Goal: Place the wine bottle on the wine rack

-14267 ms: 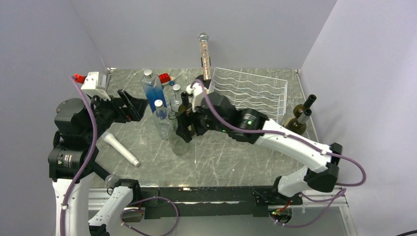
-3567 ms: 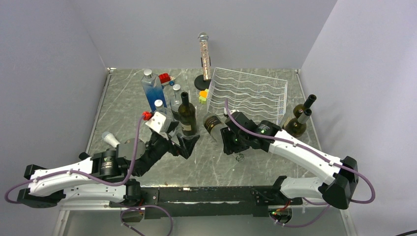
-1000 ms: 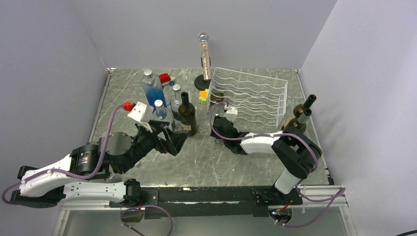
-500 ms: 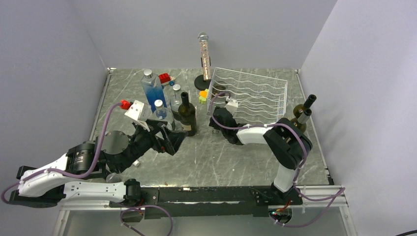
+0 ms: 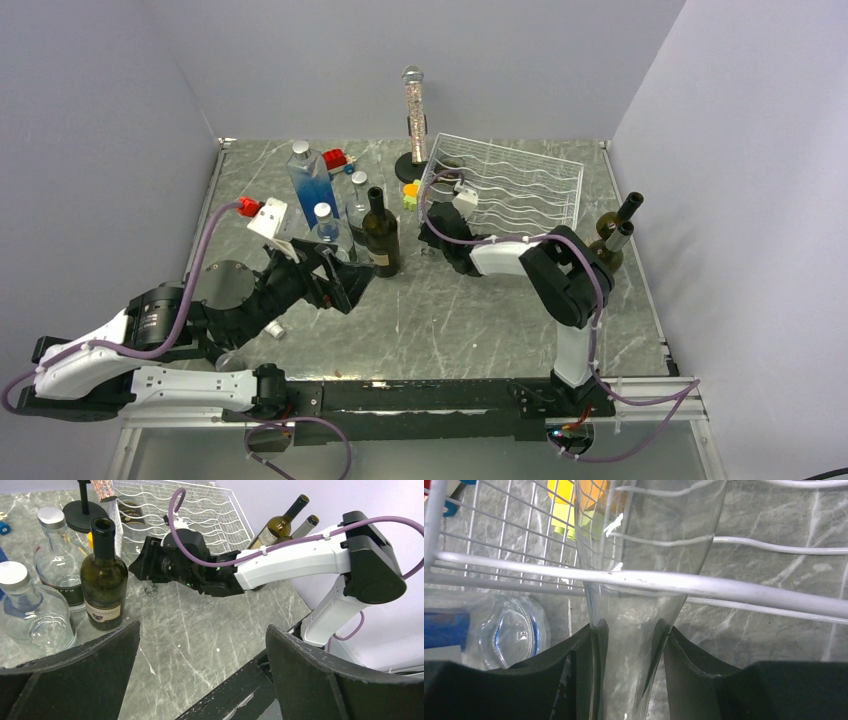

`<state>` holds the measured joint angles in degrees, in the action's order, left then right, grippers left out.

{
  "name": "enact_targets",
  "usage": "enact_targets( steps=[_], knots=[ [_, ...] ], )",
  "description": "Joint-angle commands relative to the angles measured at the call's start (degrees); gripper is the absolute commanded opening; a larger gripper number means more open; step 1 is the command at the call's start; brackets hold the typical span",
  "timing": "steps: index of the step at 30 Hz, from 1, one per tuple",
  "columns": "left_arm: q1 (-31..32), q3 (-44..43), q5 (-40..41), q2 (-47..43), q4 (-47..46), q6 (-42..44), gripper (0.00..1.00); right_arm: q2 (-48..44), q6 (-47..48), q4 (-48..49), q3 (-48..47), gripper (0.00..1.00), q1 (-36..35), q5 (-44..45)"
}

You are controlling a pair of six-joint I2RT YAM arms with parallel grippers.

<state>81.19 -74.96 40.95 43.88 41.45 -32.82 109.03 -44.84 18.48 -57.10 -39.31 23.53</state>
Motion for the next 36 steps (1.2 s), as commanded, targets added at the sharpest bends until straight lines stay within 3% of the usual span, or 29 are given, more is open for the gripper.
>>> enact_targets(
  steps=[1,6,8,19,27,36],
  knots=[
    [-0.2,-1.7,-0.3,1.8,0.0,-0.2,0.99,0.4,-0.4,4.9,-7.3,0.13,0.2,-0.2],
    [-0.1,-2.2,-0.6,3.0,-0.2,0.3,0.99,1.1,-1.1,1.6,-8.8,0.48,0.2,-1.1],
    [-0.2,-2.4,-0.6,3.4,-0.3,0.7,0.99,1.1,-1.4,0.3,-9.1,0.57,0.2,-1.7],
    [-0.1,-1.8,-1.0,2.6,-1.9,0.7,0.99,-0.9,-3.3,-11.9,-12.7,0.89,0.2,-6.2],
    [-0.2,-1.6,0.0,1.4,-1.7,-0.2,0.99,-3.5,-3.1,-23.5,-16.6,0.99,0.1,-9.2],
    [-0.2,-1.6,2.2,0.3,-1.2,-2.1,0.99,-8.7,-2.4,-27.0,-15.5,1.0,0.1,-12.6]
  ],
)
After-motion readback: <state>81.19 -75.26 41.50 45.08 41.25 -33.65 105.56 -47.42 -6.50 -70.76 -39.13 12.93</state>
